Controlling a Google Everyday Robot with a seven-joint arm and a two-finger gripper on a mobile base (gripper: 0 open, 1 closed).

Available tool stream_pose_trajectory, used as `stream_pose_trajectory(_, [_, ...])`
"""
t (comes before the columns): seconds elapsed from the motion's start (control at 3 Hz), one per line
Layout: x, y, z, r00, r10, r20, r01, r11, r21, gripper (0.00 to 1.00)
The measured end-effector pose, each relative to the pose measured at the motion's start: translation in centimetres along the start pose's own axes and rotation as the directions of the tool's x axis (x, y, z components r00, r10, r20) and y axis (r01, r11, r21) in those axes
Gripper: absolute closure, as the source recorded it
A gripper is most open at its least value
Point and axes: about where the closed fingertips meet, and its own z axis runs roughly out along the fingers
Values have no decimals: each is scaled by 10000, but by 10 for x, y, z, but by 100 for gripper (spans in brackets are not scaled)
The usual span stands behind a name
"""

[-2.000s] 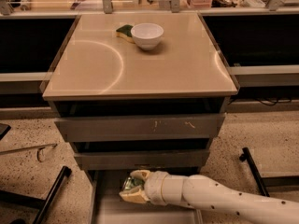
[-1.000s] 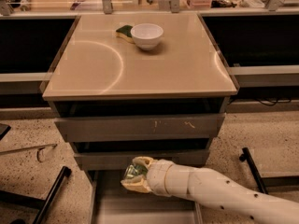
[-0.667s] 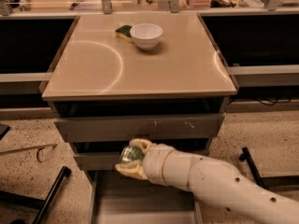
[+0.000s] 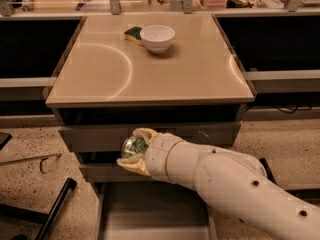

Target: Pick green can from bottom drawer and place on counter

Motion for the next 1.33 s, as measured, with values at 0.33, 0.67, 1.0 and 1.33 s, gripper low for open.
stream_pose_trajectory(0.33, [-5, -3, -2, 9999, -116, 54, 116, 9999, 90, 100])
stream_pose_trajectory(0.67, [-10, -12, -5, 9996, -239, 141, 235, 9993, 276, 100])
stream_pose_trajectory(1.0, [-56, -88, -28, 9918, -1240, 313, 1176, 9804, 1580, 100])
stream_pose_trajectory(1.33, [-89, -168, -41, 9788, -2048, 21, 1978, 9481, 2488, 100])
